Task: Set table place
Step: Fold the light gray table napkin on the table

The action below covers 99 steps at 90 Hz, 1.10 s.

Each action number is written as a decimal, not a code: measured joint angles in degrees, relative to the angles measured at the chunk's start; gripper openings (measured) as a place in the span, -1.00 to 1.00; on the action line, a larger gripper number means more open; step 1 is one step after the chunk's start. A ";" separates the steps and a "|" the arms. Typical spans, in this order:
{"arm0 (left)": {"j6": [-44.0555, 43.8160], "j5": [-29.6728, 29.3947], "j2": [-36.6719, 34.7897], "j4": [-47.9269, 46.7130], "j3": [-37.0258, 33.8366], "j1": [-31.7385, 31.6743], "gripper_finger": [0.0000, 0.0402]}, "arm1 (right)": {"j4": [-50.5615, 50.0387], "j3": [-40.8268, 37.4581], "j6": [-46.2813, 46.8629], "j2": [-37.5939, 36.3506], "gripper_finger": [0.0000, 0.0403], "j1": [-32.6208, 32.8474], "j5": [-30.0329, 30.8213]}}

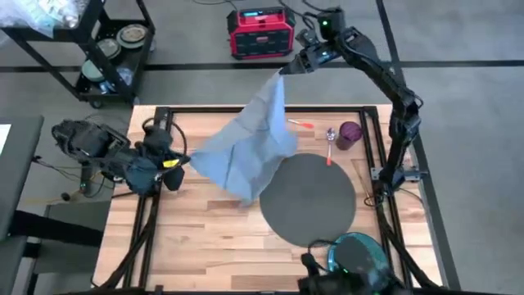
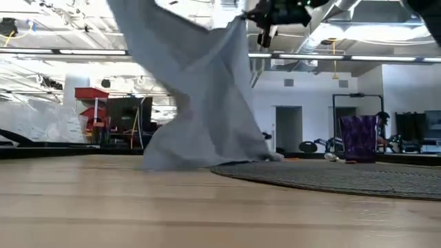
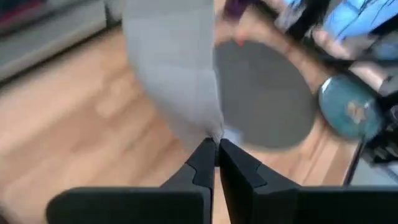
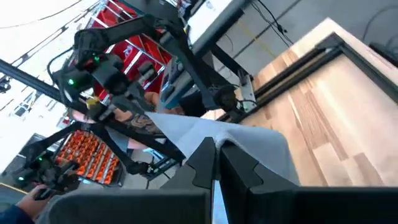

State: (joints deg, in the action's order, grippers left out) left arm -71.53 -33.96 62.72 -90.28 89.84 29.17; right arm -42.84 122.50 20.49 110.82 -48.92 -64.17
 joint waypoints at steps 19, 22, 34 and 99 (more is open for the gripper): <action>-5.01 3.24 -7.85 0.11 -10.80 0.00 -1.00 | 5.05 0.00 2.70 5.07 -1.00 -0.42 -0.11; -5.29 3.23 -8.90 0.21 -11.52 0.00 -1.00 | 6.21 0.00 3.42 5.87 -1.00 -0.45 -0.12; -5.75 3.22 -12.53 0.20 -13.25 -0.03 -1.00 | 9.36 0.00 5.43 8.64 -1.00 -1.22 -0.57; 8.91 7.04 -12.35 0.39 -13.15 -14.53 -1.00 | 25.92 0.57 22.05 13.48 -1.00 -5.40 -6.48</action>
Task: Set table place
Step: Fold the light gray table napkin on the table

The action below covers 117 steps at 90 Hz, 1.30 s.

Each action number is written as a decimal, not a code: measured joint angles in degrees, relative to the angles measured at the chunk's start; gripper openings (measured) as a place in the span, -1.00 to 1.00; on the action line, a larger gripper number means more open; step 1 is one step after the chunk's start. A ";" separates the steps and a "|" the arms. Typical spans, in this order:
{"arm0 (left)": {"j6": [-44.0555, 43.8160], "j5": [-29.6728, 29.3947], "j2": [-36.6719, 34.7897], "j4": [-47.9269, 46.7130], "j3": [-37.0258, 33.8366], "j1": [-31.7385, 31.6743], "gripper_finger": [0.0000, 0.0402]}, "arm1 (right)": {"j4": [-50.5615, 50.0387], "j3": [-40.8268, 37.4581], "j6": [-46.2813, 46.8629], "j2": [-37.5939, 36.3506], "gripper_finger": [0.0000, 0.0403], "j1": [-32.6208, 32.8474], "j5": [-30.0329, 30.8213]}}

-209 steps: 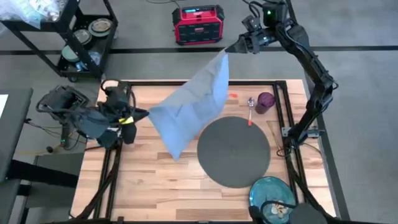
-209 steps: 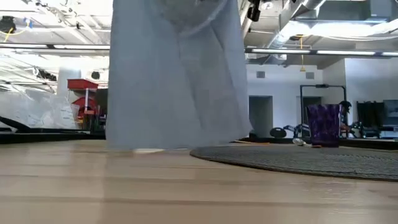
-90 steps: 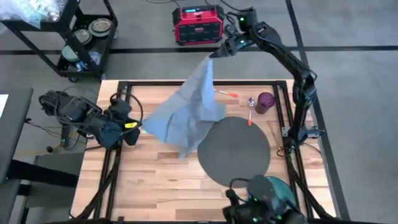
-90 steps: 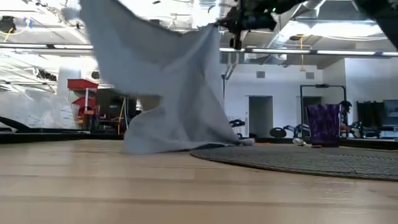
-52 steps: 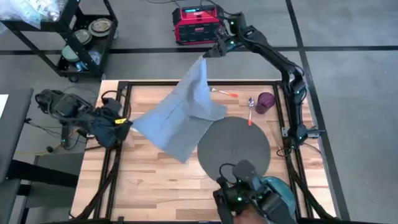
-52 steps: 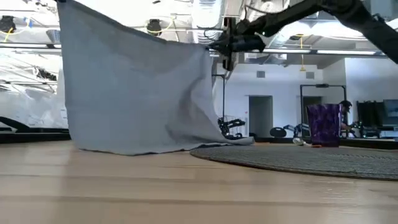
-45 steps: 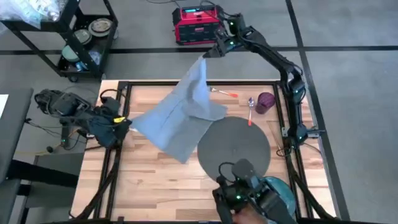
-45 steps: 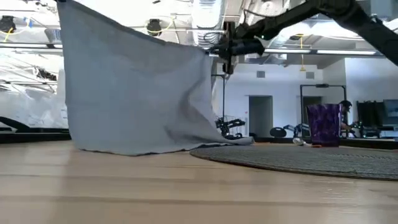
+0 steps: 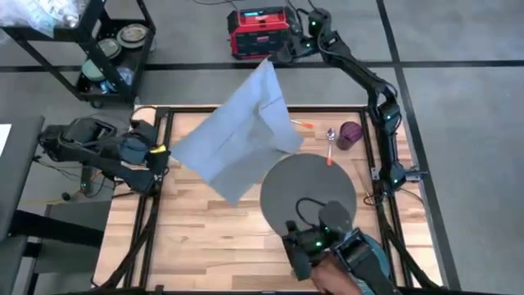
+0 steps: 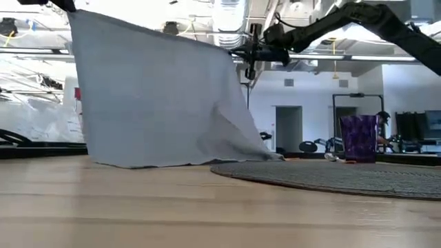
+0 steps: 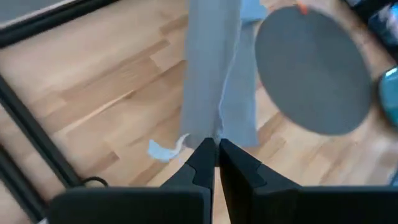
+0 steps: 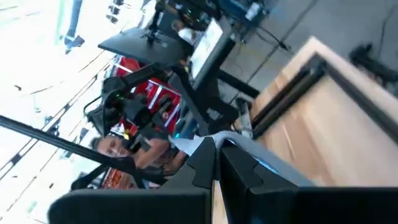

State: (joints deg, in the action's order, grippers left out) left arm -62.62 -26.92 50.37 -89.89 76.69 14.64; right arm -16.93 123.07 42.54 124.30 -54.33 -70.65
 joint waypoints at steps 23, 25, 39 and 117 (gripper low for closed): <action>3.49 -1.95 4.64 2.00 -0.07 -0.05 -1.00 | -19.34 0.00 -16.21 -1.23 -1.00 -1.26 5.09; 3.51 -2.08 4.80 2.67 -0.07 -0.05 -1.00 | -20.32 0.00 -17.09 -1.23 -1.00 -1.35 5.38; 3.96 -2.36 5.66 6.34 -0.06 -0.02 -1.00 | -30.24 0.00 -25.87 -2.61 -1.00 -0.63 10.04; -0.94 2.16 21.42 19.06 -7.31 8.22 -1.00 | -52.66 -11.06 -46.42 -9.38 -1.00 0.94 26.56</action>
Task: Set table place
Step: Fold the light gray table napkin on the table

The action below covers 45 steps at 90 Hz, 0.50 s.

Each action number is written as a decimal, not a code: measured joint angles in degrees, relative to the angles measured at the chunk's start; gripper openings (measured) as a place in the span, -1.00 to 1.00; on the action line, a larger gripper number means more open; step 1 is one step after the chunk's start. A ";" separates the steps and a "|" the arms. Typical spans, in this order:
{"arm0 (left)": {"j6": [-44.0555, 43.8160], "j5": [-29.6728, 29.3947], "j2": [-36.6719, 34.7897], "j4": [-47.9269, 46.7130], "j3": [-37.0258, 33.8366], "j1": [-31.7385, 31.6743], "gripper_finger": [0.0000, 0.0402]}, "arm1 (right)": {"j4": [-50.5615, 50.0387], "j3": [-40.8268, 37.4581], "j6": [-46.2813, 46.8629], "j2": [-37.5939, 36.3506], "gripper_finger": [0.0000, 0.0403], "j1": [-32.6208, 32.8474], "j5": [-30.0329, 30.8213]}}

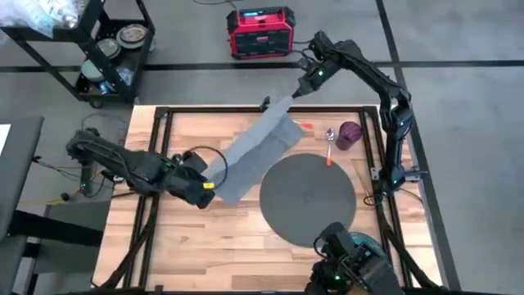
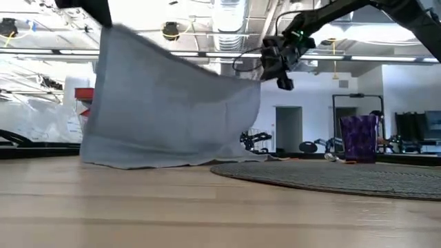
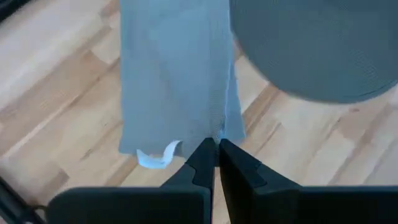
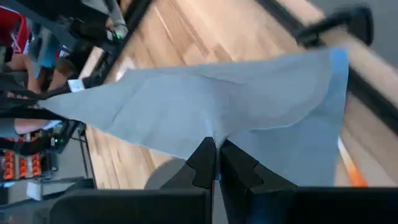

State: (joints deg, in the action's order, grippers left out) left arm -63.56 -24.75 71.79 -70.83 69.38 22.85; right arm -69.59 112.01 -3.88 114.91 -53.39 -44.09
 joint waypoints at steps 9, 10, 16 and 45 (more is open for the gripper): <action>-1.86 2.14 0.63 11.99 -7.98 0.02 -1.00 | 2.53 -4.88 0.02 0.22 -1.00 -0.23 0.21; -2.08 2.12 0.66 12.94 -8.69 0.01 -1.00 | 2.77 -5.32 0.02 0.22 -1.00 -0.27 0.19; -2.64 2.16 0.57 18.53 -12.07 -0.71 -1.00 | 3.59 -7.90 -0.02 0.18 -1.00 -0.42 -0.24; -1.06 3.78 0.48 30.38 -19.16 -3.41 -1.00 | 9.07 -17.53 0.76 0.20 -1.00 -1.07 -0.36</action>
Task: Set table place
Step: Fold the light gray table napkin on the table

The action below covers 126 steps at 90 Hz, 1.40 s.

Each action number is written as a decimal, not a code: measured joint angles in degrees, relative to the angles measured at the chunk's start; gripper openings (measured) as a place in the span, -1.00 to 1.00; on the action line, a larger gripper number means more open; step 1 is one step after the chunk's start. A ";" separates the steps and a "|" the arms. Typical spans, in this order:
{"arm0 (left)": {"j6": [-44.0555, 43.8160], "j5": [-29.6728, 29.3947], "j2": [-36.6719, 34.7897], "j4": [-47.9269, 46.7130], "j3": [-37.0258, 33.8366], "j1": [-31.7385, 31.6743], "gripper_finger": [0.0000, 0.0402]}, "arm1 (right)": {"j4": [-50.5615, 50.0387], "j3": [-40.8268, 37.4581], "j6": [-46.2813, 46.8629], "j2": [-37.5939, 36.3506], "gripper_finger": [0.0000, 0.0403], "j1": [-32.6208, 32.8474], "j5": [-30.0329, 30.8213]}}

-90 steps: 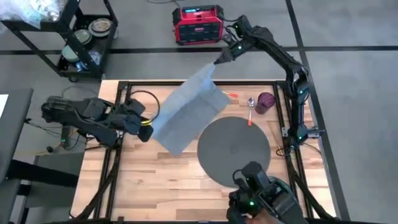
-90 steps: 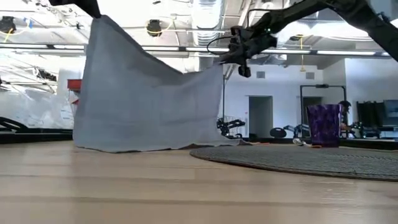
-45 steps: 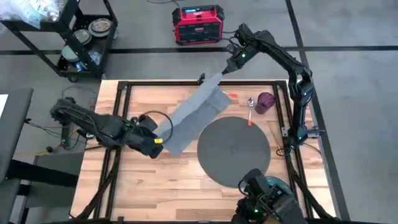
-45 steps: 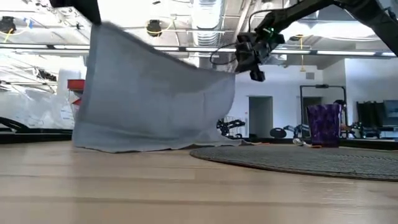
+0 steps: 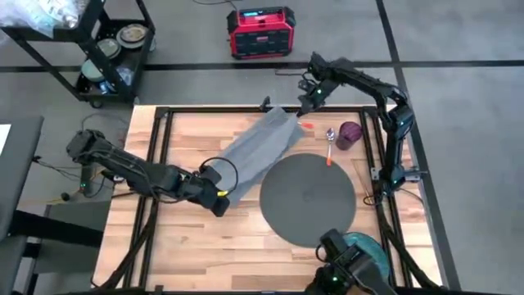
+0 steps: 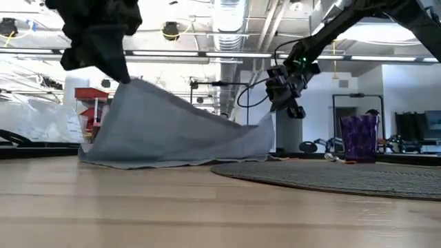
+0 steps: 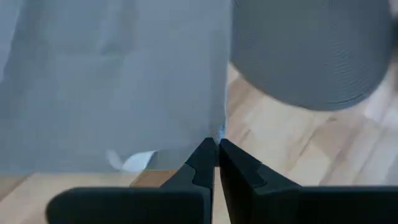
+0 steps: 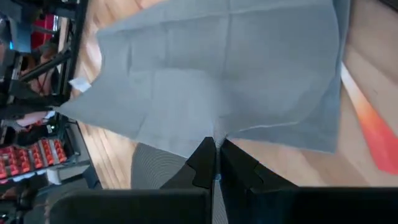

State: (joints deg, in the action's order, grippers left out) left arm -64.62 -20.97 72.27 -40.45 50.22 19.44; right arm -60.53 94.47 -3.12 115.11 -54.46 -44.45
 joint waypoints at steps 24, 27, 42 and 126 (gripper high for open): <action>-1.91 1.53 -0.05 3.85 -3.65 -0.49 -1.00 | 5.71 -4.86 1.81 0.11 -1.00 -0.44 -0.56; -1.47 1.55 -0.54 3.67 -3.37 -0.72 -1.00 | 6.25 -4.48 2.17 0.11 -1.00 -0.43 -1.12; 3.66 -1.36 -5.75 -2.45 2.45 -3.37 -1.00 | 5.48 2.24 3.05 0.09 -1.00 -0.05 -3.36; 27.44 -13.57 -0.14 -19.34 42.92 -6.23 -1.00 | -5.42 34.85 5.71 -6.13 -1.00 5.05 -6.22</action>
State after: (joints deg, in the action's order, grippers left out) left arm -37.17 -34.54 72.13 -59.78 93.14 13.21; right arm -65.94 129.33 2.59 108.98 -49.41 -50.66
